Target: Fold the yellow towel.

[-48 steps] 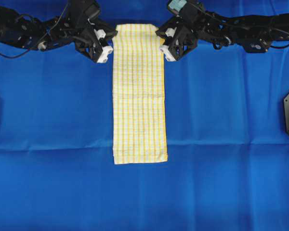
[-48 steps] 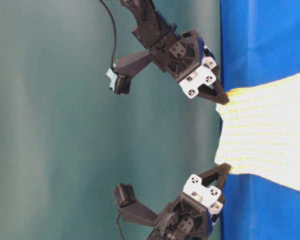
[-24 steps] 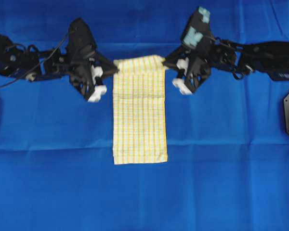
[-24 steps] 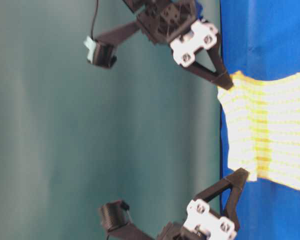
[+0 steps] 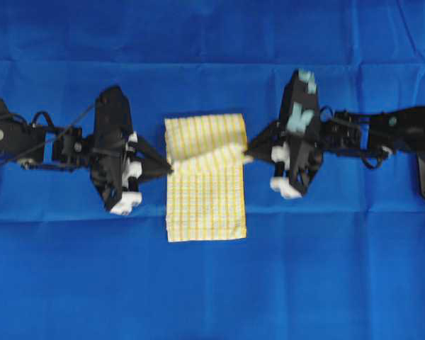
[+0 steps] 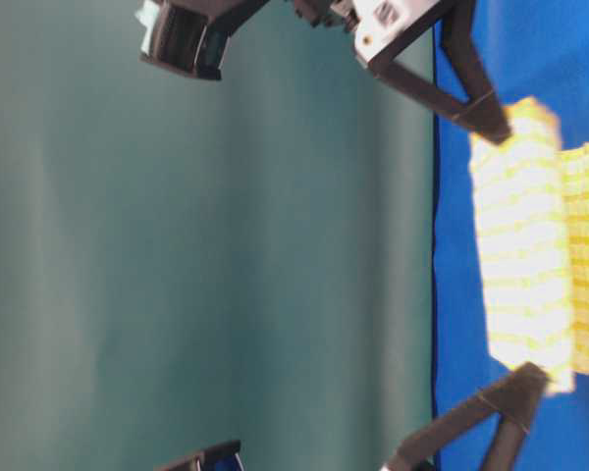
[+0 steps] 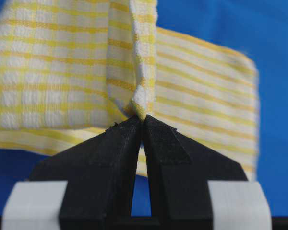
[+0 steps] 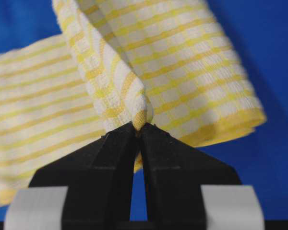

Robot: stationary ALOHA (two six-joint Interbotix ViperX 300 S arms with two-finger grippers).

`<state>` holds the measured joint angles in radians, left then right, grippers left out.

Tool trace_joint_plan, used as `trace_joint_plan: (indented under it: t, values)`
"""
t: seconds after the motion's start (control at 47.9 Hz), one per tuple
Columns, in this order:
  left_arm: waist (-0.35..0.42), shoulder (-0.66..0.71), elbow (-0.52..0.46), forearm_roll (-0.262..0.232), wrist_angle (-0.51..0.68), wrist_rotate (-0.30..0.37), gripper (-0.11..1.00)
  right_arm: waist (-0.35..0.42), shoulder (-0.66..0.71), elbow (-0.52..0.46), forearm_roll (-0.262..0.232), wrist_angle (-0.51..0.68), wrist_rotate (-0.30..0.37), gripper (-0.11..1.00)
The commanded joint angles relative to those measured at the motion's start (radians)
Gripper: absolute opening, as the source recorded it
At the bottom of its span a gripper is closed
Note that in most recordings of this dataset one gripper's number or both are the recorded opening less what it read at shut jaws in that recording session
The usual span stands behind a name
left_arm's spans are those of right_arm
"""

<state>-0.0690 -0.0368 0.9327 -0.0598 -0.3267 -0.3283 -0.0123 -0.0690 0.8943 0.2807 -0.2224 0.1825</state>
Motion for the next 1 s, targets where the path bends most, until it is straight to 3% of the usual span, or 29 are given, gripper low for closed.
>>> trace_joint_plan:
  t: [0.0,0.272,0.982]
  values:
    - [-0.046,-0.009,-0.009,-0.002,-0.005,-0.014,0.02,0.028,-0.021,-0.005,0.018,-0.011,0.002,0.03]
    - [-0.129,-0.006,-0.012,-0.002,-0.003,-0.040,0.02,0.106,-0.017,-0.006,0.044,-0.032,0.000,0.03]
    - [-0.175,0.080,-0.043,-0.002,0.009,-0.038,0.02,0.187,0.074,-0.041,0.089,-0.035,0.000,0.03]
